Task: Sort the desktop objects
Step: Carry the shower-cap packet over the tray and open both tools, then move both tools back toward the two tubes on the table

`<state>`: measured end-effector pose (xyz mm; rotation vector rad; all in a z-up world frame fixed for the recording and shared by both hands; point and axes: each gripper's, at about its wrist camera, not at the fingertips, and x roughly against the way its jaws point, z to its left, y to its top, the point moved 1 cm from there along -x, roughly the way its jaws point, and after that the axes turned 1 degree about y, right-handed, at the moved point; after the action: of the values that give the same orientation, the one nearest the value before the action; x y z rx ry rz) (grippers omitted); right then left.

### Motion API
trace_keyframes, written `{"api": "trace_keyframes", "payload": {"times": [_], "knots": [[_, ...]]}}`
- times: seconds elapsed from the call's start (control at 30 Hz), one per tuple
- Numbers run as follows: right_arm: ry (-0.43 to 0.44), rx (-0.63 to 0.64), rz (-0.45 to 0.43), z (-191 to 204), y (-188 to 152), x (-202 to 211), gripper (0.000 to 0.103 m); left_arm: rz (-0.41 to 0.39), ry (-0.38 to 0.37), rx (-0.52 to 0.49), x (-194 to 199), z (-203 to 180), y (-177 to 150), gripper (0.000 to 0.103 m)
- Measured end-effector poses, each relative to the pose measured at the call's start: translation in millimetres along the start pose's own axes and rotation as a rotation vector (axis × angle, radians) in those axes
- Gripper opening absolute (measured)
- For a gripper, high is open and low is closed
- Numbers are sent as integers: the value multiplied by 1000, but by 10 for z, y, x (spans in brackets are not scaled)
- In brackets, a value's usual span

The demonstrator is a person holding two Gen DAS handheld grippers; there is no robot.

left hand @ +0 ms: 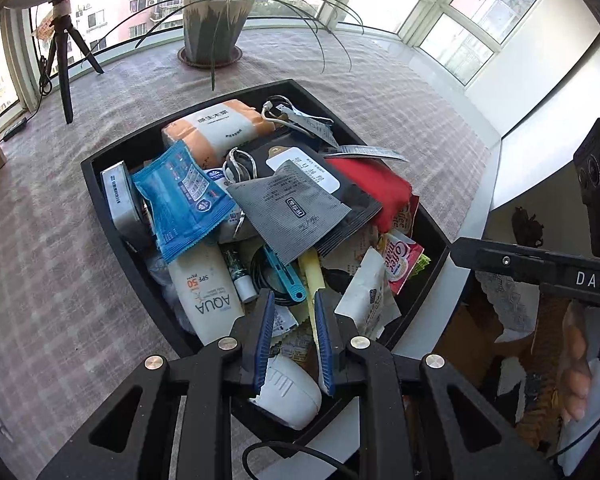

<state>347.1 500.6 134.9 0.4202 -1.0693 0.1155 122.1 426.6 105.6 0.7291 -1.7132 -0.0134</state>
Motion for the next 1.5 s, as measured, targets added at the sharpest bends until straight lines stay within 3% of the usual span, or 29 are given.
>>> {"api": "trace_keyframes", "payload": {"times": [0.17,0.43,0.7,0.97,1.2,1.27,1.5], "knots": [[26,89,36,404,-46,-221,35,31,72,108,47,526,-267,18],[59,272,126,1304,-243,-732,36,21,175,315,395,1523,-774,18],[109,439,205,2316,-586,-1217,36,16,312,562,843,2710,-1377,26],[134,592,293,3317,-1026,-1748,37,35,297,872,1131,3979,-1936,26],[141,670,354,3980,-1340,-2169,42,44,357,958,1174,4549,-2041,26],[137,690,357,4129,-1407,-2262,42,44,352,960,1146,4619,-2029,31],[125,724,383,4473,-1619,-2572,42,47,372,919,1082,4667,-1943,31]]}}
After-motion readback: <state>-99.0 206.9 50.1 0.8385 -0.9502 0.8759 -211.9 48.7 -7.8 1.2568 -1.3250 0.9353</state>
